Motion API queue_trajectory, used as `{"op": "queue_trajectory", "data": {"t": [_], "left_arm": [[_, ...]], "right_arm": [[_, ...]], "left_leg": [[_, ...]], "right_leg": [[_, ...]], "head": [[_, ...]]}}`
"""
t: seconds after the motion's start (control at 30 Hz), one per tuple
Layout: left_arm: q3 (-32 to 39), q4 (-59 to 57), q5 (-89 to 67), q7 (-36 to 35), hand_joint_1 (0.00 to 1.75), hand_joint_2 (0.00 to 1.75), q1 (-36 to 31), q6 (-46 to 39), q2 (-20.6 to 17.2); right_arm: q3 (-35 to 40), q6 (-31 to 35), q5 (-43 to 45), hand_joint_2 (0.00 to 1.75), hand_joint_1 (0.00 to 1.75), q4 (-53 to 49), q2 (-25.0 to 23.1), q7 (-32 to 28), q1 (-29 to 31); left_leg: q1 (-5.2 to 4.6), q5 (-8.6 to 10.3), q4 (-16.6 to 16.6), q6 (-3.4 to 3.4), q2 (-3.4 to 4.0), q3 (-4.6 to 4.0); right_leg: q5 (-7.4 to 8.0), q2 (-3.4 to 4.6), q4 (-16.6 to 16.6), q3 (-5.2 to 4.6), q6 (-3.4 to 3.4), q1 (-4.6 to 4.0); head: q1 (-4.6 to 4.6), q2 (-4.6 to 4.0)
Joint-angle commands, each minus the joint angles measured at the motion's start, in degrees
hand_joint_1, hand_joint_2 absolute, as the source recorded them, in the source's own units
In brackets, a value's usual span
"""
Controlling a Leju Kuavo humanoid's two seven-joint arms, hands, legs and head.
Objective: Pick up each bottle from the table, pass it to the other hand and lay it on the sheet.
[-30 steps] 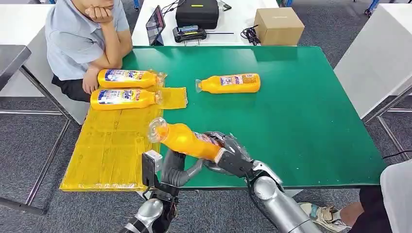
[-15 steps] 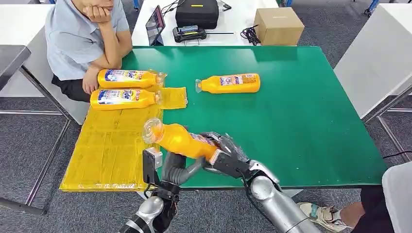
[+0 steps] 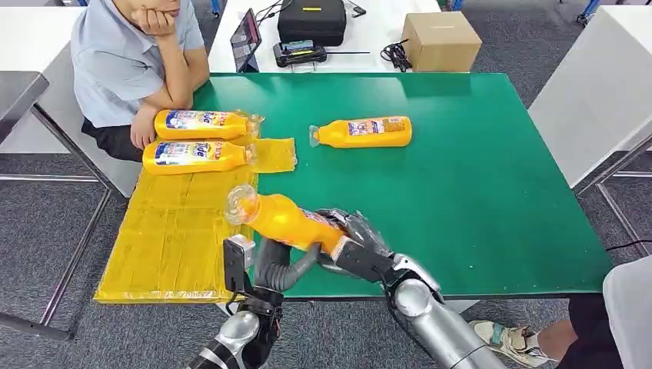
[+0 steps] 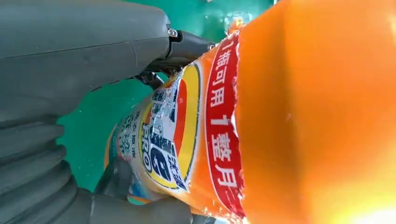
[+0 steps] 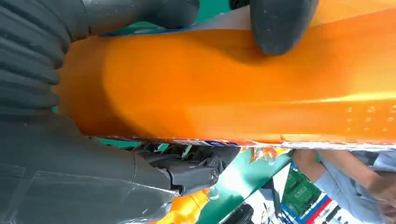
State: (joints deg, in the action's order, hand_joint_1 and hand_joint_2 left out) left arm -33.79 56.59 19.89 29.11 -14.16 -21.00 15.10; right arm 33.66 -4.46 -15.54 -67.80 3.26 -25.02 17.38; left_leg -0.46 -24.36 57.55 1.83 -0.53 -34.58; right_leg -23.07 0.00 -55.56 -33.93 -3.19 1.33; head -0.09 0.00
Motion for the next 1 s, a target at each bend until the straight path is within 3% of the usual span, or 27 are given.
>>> {"op": "queue_trajectory", "data": {"t": [0.03, 0.33, 0.4, 0.43, 0.5, 0.77, 1.0], "left_arm": [[1.02, -0.76, -0.12, 0.29, 1.75, 1.75, -1.32, -0.33, -0.67], [1.02, -0.76, -0.12, 0.29, 1.75, 1.75, -1.32, -0.33, -0.67], [1.07, -0.42, -0.16, 0.32, 1.75, 1.75, -1.15, -0.37, -0.77], [1.09, -0.36, -0.18, 0.31, 1.75, 1.75, -1.12, -0.42, -0.77], [1.32, 0.01, -0.10, 0.10, 1.75, 1.75, -0.93, -0.71, -0.82], [2.24, 3.74, -5.68, -0.82, 1.75, 1.75, 0.35, -6.10, -1.52], [2.58, 6.76, -6.30, -2.30, 1.75, 1.75, 1.45, -4.61, -1.88]], "right_arm": [[1.04, 0.10, 0.02, 1.75, 1.17, 3.66, 0.01, 0.27, 1.65], [1.04, 0.10, 0.02, 1.75, 1.17, 3.66, 0.01, 0.27, 1.65], [0.86, 0.18, 0.07, 1.75, 1.03, 3.73, -0.11, 0.25, 1.56], [0.84, 0.19, 0.06, 1.75, 0.84, 3.75, -0.13, 0.25, 1.52], [0.49, 0.73, 0.03, 1.75, 0.03, 3.77, -0.44, 0.18, 1.17], [-1.30, 3.64, -1.19, 1.75, 0.00, 2.99, -1.31, 0.13, -1.95], [-2.23, 4.64, -1.99, 1.75, 0.00, 2.55, -1.63, -0.27, -2.83]], "left_leg": [[0.03, -0.03, -0.02, -0.07, 0.06, 0.10], [0.10, -0.11, 0.01, -0.13, 0.10, 0.23], [0.09, -0.10, 0.03, -0.12, 0.09, 0.18], [0.07, -0.09, 0.00, -0.11, 0.08, 0.19], [0.08, -0.09, 0.00, -0.12, 0.09, 0.19], [0.18, -0.21, 0.03, -0.19, 0.11, 0.38], [0.05, -0.07, -0.02, -0.09, 0.09, 0.13]], "right_leg": [[-0.02, 0.03, 0.04, 0.10, 0.09, -0.04], [-0.07, 0.05, 0.04, 0.23, 0.17, -0.11], [-0.06, 0.04, 0.02, 0.19, 0.15, -0.10], [-0.06, 0.04, 0.02, 0.18, 0.15, -0.08], [-0.05, 0.05, 0.04, 0.20, 0.14, -0.10], [-0.14, 0.05, 0.07, 0.41, 0.24, -0.20], [-0.04, 0.06, 0.02, 0.12, 0.11, -0.06]], "head": [[-0.02, 0.00], [0.00, 0.00], [0.00, 0.00], [0.00, 0.00], [0.00, 0.00], [-0.02, 0.00], [0.00, 0.00]]}}
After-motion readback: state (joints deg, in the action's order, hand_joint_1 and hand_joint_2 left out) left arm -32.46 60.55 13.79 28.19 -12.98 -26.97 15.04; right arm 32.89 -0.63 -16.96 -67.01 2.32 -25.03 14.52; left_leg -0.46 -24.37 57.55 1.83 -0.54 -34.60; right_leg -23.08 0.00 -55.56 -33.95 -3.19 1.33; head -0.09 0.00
